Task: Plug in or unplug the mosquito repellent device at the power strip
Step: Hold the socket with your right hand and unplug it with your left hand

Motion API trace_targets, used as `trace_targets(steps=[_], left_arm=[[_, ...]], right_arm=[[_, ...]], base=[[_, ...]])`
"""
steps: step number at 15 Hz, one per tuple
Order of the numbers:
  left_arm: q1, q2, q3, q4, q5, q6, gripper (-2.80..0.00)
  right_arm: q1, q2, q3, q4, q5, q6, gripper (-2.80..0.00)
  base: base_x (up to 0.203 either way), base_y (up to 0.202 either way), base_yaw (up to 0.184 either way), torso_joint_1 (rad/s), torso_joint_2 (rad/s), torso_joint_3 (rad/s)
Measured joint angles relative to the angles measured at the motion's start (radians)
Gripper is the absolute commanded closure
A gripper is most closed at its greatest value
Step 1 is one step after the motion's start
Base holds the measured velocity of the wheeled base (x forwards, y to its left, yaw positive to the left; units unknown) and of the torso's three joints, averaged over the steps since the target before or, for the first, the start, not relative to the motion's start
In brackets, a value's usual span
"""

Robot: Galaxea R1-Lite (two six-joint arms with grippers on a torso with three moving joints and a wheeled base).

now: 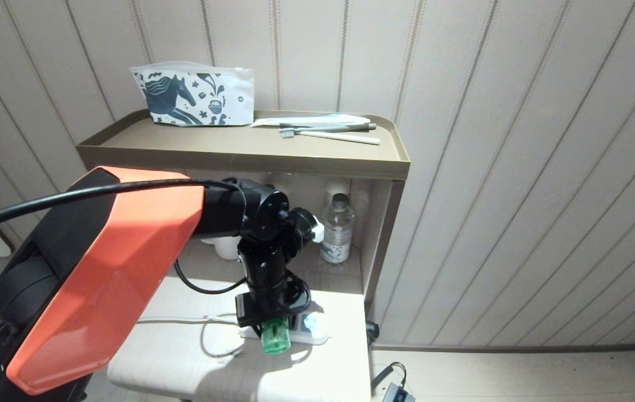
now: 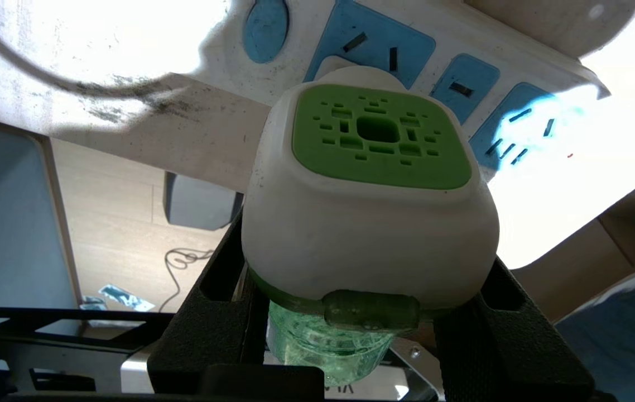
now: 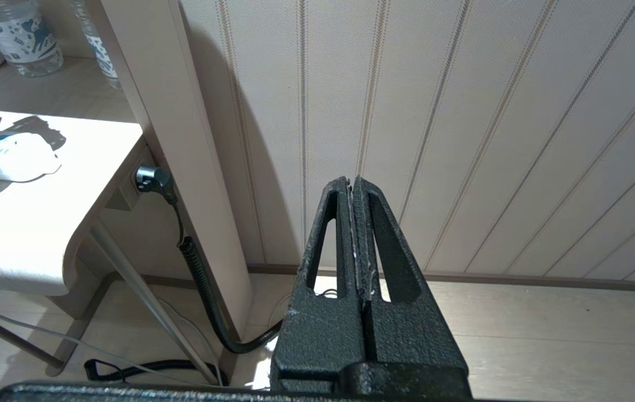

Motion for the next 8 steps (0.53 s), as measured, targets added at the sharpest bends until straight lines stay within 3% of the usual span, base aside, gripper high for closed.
trace_targets(steps=[8], left_arm=[[0.0,-0.005,0.002,0.002,0.004,0.0,0.0]], right_arm=[[0.0,0.0,0.0,0.0,0.0,0.0,0.0]], base=[[0.0,0.0,0.0,0.0,0.0,0.0]])
